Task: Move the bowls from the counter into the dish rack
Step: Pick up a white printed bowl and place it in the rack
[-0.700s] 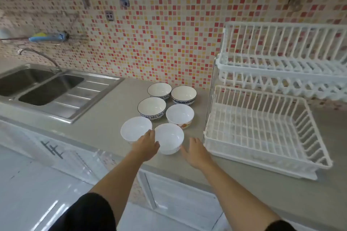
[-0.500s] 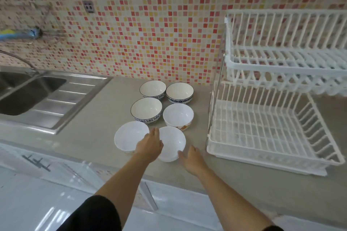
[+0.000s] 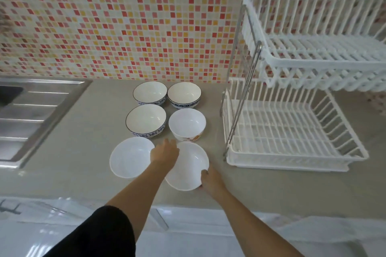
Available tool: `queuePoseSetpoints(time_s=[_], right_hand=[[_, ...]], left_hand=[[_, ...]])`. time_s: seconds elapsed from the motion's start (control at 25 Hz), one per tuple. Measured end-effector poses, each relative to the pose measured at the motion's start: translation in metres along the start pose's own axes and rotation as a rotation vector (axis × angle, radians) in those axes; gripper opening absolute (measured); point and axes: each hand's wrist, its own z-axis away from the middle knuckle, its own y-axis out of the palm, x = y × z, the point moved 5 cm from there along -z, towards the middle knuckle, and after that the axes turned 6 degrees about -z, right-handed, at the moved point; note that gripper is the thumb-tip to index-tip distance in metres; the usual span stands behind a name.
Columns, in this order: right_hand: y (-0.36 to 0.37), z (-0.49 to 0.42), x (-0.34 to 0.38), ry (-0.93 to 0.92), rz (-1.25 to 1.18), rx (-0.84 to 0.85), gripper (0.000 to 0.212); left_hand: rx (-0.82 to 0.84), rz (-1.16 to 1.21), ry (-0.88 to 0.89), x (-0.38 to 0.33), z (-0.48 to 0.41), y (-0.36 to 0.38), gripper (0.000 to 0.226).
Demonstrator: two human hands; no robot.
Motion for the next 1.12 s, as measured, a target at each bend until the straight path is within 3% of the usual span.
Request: queuePoseSetpoints(time_s=[0.16,0.36,0.56,0.76,0.96,1.12], right_hand=[[-0.015,0.029,0.036,-0.244,0.067,-0.027,0.052],[-0.026,0.073,0.108,-0.593,0.002,-0.057,0.044],[-0.056,0.139,0.184,-0.938,-0.021,-0.067,0.038],[-0.108,0.21,0.256,-1.209,0.009,-0.05,0.043],[-0.205,0.232,0.304,-1.282,-0.014,-0.053,0.052],[-0.291,0.207,0.328,-1.151,0.077,0.018,0.067]], left_hand=[[-0.173,0.399,0.041,0.008,0.024,-0.028,0.046],[-0.396,0.765,-0.06,0.022,0.058,-0.108,0.056],[-0.618,1.108,-0.056,0.025,0.107,-0.188,0.031],[-0.87,1.399,0.194,-0.004,0.146,-0.273,0.016],[-0.861,1.322,0.51,-0.071,0.154,-0.343,0.015],[-0.736,1.067,0.567,-0.131,0.132,-0.373,0.028]])
